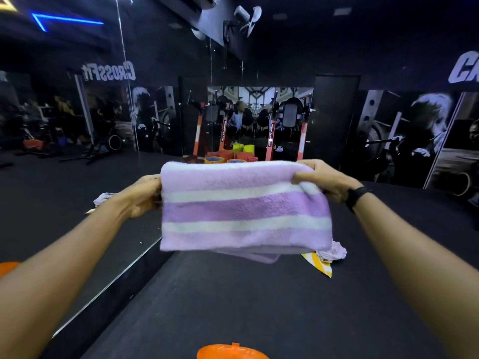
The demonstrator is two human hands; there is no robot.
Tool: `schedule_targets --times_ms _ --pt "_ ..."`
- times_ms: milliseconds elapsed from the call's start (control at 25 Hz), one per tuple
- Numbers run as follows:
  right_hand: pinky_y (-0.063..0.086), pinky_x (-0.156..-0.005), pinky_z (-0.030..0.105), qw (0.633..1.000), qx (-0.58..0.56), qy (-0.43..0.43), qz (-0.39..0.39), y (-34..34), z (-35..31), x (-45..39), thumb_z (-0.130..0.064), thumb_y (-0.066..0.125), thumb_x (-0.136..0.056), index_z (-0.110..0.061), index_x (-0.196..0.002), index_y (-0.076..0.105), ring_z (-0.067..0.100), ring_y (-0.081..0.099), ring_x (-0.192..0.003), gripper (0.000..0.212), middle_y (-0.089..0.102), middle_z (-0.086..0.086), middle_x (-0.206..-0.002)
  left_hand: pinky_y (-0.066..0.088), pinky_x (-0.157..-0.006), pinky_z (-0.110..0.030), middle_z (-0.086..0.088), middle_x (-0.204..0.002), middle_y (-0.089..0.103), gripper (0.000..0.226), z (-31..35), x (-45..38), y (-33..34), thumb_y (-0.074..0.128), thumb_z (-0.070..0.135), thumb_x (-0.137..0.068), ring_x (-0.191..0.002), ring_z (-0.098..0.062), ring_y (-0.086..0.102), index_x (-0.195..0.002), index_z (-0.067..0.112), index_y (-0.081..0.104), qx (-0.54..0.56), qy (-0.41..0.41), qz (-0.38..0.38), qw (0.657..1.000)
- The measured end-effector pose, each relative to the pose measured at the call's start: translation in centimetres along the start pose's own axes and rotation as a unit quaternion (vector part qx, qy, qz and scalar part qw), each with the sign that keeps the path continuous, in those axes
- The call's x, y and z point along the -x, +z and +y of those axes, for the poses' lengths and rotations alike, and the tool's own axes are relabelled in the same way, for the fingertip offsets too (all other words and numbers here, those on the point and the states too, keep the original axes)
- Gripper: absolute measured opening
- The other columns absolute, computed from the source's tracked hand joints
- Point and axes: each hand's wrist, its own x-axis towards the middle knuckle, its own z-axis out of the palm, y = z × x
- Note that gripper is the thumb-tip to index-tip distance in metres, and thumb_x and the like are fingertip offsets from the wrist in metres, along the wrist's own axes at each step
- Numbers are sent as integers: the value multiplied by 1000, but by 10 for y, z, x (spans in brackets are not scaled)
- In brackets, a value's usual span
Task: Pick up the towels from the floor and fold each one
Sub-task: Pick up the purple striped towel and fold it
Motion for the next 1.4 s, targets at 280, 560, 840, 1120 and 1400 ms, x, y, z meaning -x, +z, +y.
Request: schedule_targets --times_ms 280,560,840,1120,1400 --pt "45 -68 36 989 131 -58 40 -14 -33 -29 -13 72 -66 7 -94 64 22 56 -75 35 61 13 -83 47 -78 -33 2 -85 64 36 18 -9 10 46 54 -93 -78 -15 56 -89 25 65 -47 82 112 989" --pt "48 -63 27 939 341 -29 27 -5 1 -34 -22 73 -68 -11 -87 71 17 58 -74 21 66 4 -82 44 -81 -27 6 -105 67 35 -7 -8 32 69 53 -79 -101 -11 62 -102 27 66 -355 86 64 929" --pt "46 -59 27 919 390 56 -14 -6 76 -30 -26 72 -73 -8 -93 69 23 57 -78 28 66 12 -89 41 -99 -28 -1 -127 60 53 -67 -3 63 74 48 -76 -117 -14 55 -121 22 59 -435 39 3 900" --pt "47 -63 27 896 405 167 -69 18 173 -29 -33 75 -71 -16 -99 69 28 62 -88 33 63 14 -105 41 -100 -29 -7 -125 62 55 -149 -20 72 74 43 -77 -116 -20 58 -123 17 59 -452 -26 -80 888" --pt "46 -59 28 834 433 317 -129 72 283 -25 -31 79 -73 -10 -117 62 27 57 -84 52 59 16 -114 44 -99 -37 -9 -130 58 54 -259 -71 63 70 43 -82 -117 -23 56 -126 16 56 -433 -94 -197 875"
